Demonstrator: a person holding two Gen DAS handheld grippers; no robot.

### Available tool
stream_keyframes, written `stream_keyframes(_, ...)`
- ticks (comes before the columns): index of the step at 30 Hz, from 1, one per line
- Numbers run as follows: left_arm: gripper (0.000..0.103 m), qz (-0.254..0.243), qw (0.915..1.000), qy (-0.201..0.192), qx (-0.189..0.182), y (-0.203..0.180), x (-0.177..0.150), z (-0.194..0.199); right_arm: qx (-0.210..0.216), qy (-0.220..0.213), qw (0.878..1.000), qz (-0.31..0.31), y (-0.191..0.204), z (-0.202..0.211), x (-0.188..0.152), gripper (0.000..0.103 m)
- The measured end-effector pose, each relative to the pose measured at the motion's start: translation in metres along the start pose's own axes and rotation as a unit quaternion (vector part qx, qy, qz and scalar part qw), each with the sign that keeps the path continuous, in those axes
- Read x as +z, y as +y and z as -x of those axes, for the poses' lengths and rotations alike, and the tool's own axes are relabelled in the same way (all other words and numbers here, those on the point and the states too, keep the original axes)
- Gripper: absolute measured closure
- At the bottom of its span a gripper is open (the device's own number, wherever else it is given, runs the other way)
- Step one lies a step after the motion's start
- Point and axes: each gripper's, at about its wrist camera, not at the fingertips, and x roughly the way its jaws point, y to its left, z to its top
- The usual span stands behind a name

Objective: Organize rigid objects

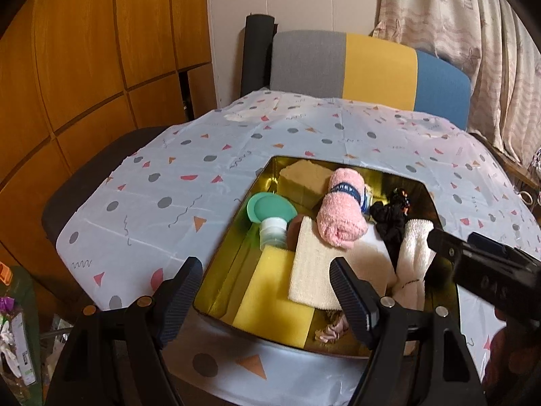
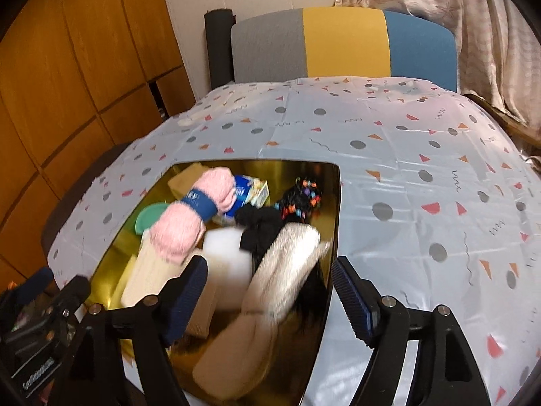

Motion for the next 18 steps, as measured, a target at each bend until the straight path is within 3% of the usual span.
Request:
stream_keyframes(6,0.025,0.010,0.9994,0.030,-0.011,0.003,-0.002,0.000,-0.006,0.021,1.000,0.008,0.011,0.012,-0.015,0.022)
stream_keyframes(10,0.025,0.023,0.9990,0.036,-0.006,0.008,-0.001,0.002,-0.013,0.020,1.000,0.011,0.019,0.020,-0.021,0.012)
stream_keyframes(14,0.025,0.024,0.9988,0.043,0.001,0.011,-0.002,0.004,-0.038,0.014,0.999,0.014,0.027,0.027,-0.025,0.001)
stream_keyframes(18,0.026,0.016,0.9986,0.050,0.005,0.010,-0.002,0.006,-0.066,0.012,0.998,0.007,0.033,0.031,-0.026,0.000)
